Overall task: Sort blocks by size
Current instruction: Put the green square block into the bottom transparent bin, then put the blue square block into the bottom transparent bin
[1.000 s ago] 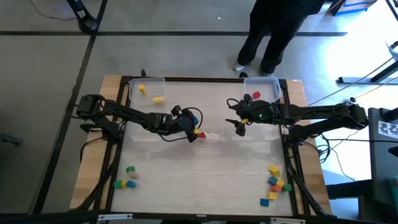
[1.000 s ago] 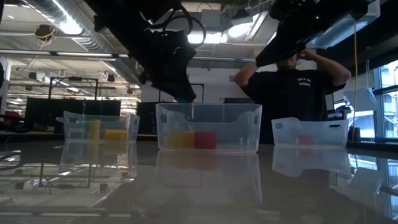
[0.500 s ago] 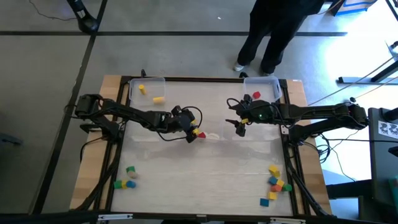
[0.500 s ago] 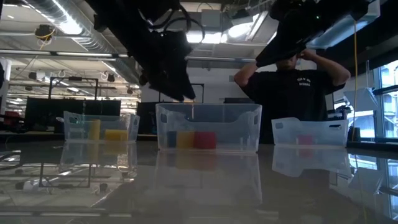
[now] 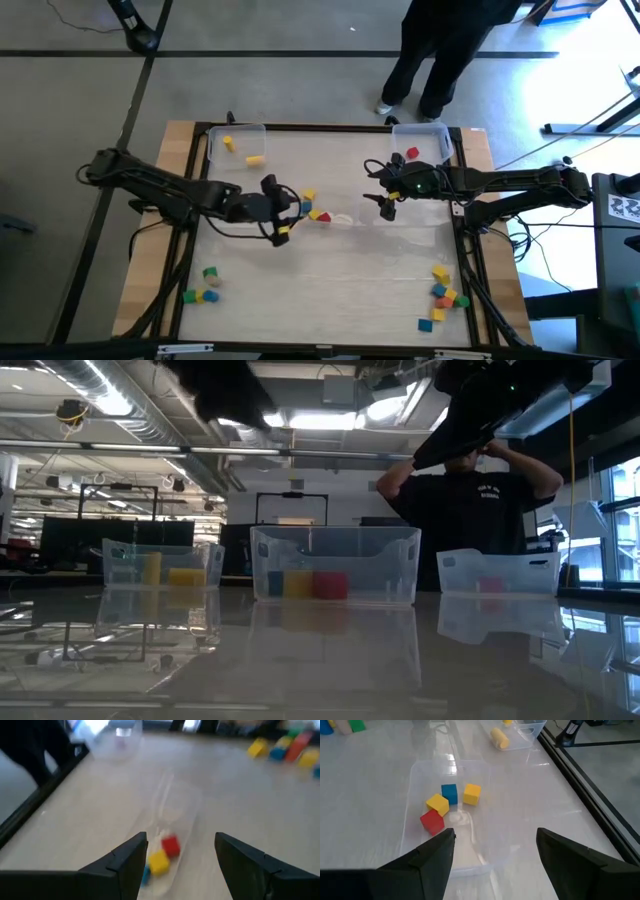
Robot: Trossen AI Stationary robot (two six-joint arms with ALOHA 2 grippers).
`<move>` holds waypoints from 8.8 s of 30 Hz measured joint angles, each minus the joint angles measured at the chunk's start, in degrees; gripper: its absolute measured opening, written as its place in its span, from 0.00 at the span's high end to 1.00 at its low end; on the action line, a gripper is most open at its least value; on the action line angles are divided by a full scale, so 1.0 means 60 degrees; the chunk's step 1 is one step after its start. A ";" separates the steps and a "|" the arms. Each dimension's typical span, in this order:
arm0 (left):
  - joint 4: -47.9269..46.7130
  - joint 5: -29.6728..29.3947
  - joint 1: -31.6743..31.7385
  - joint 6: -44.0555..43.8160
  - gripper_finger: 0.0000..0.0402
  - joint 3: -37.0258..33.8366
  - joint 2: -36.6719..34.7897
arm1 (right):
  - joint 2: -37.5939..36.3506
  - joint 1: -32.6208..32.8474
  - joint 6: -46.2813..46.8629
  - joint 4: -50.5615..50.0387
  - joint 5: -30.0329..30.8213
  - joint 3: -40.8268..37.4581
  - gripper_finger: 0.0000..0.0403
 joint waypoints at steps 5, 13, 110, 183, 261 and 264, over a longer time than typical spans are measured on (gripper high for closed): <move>0.1314 -0.0016 -0.0023 0.0905 0.45 0.0014 -0.0066 | 0.0000 0.0003 -0.0050 0.0001 0.0000 -0.0002 0.30; -0.2841 -0.0074 -0.1621 0.0207 0.45 0.1565 -0.0130 | 0.0000 0.0002 -0.0226 -0.0117 -0.0001 -0.0001 0.30; -0.6120 0.5856 -0.9221 -1.1107 0.70 -0.0058 0.3915 | 0.0000 0.0000 -0.0229 -0.0237 -0.0004 -0.0001 0.30; 0.7778 -0.0463 0.1511 0.0768 0.67 -0.3843 0.1258 | 0.0004 0.0004 0.0060 0.0025 0.0066 0.0000 0.30; 0.7869 0.0785 0.0982 0.0094 0.43 -0.3832 0.2054 | 0.5454 0.8003 1.7102 -0.6309 -0.5180 0.1246 0.30; 0.7869 0.0785 0.0982 0.0094 0.43 -0.3832 0.2054 | 0.5630 0.8011 1.7034 -0.6128 -0.5276 0.1253 0.31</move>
